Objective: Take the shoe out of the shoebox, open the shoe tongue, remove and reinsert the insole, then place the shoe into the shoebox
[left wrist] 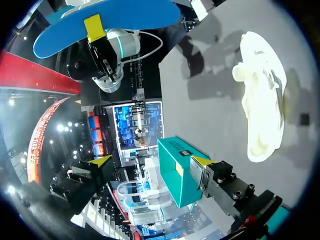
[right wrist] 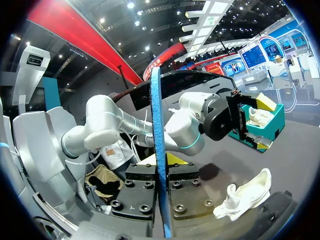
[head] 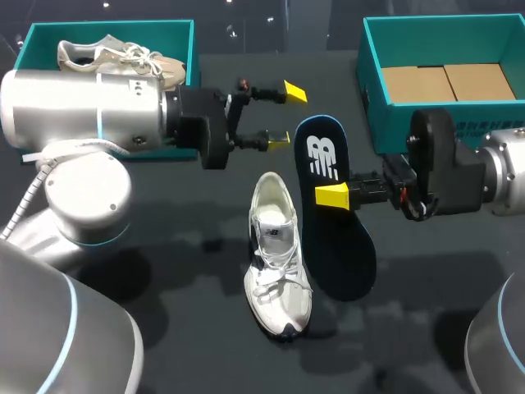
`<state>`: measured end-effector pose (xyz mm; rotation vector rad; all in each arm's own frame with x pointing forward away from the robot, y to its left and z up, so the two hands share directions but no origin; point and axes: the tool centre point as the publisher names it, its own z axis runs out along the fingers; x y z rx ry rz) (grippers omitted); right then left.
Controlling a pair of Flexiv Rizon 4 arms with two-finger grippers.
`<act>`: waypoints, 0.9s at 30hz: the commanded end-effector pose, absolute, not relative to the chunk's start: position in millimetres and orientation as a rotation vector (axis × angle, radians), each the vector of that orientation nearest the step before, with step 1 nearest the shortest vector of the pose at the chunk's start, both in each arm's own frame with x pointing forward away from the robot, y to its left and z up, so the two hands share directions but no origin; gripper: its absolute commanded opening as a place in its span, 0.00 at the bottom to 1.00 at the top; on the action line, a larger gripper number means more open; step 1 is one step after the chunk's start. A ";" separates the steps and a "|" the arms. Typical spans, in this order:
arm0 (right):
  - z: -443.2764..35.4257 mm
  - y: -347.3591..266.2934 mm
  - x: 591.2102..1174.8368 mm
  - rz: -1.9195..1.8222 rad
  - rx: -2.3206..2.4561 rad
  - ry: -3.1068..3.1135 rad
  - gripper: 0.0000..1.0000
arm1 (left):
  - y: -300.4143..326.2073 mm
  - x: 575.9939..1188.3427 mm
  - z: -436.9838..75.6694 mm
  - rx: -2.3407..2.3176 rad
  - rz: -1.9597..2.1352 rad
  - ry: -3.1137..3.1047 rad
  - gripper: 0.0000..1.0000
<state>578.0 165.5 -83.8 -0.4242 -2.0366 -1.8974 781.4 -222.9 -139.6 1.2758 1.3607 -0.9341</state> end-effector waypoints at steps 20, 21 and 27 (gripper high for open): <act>-109.3 142.0 666.7 -1.693 -0.716 -1.840 0.00 | -207.3 783.1 -128.0 1.232 -0.958 1.355 1.00; -109.3 142.0 666.7 -1.693 -0.716 -1.840 0.00 | -207.3 783.1 -128.0 1.232 -0.958 1.355 1.00; -114.9 131.4 692.5 -1.711 -0.840 -1.722 0.00 | -207.3 783.1 -128.0 1.232 -0.958 1.355 1.00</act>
